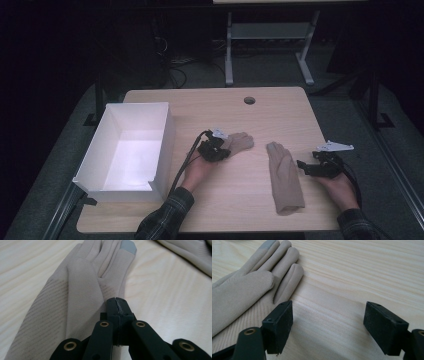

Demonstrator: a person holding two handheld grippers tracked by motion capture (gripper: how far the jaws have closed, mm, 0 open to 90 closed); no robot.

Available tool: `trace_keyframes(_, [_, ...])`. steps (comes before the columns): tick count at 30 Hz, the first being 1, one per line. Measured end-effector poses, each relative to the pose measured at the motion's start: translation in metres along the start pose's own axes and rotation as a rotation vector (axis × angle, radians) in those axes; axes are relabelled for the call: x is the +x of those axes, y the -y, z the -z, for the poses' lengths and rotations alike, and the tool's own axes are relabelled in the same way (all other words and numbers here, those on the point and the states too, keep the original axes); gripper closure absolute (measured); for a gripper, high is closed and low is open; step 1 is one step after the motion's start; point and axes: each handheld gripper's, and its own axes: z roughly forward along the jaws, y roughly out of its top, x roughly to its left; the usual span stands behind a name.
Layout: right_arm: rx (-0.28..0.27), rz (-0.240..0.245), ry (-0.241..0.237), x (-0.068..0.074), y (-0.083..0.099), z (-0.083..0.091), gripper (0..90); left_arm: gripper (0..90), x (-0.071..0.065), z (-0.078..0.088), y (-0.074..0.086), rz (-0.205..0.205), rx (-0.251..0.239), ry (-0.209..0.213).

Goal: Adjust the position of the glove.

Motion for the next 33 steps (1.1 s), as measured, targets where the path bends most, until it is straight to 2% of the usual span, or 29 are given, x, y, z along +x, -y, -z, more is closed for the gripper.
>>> trace_keyframes(2, [0.000,0.000,0.000,0.000,0.000,0.000,23.5,89.7,-0.004,-0.001,-0.001,-0.021,0.009,0.010])
trace_keyframes(5, [0.000,0.000,-0.001,0.000,0.000,0.000,23.5,89.7,-0.007,0.000,-0.003,-0.023,-0.003,0.009])
trace_keyframes(8, [0.000,0.001,-0.001,0.000,0.000,0.000,23.4,89.7,-0.004,0.008,-0.005,-0.026,-0.028,-0.004])
trace_keyframes(12, [0.000,0.001,-0.001,0.000,0.000,0.000,23.3,89.7,0.007,0.022,-0.004,0.002,-0.054,-0.040])
trace_keyframes(15, [0.001,0.001,-0.003,0.000,0.000,0.000,23.2,89.7,0.020,0.032,0.000,0.024,-0.068,-0.075])
trace_keyframes(22, [0.001,0.001,-0.006,0.001,0.000,0.000,23.2,89.7,0.040,0.041,0.008,0.080,-0.081,-0.141])
trace_keyframes(26, [0.001,0.002,-0.006,0.001,0.000,0.000,23.2,89.6,0.039,0.035,0.010,0.069,-0.043,-0.165])
trace_keyframes(28, [0.001,0.002,-0.006,0.001,0.000,0.000,23.2,89.6,0.039,0.032,0.011,0.079,-0.032,-0.165])
trace_keyframes(30, [0.001,0.002,-0.006,0.001,0.000,0.000,23.2,89.6,0.041,0.029,0.012,0.066,-0.003,-0.178])
trace_keyframes(31, [0.001,0.002,-0.006,0.001,0.000,0.000,23.2,89.6,0.040,0.026,0.014,0.079,0.011,-0.175])
trace_keyframes(33, [0.001,0.002,-0.006,0.001,0.000,0.000,23.2,89.6,0.040,0.024,0.016,0.083,0.007,-0.175])
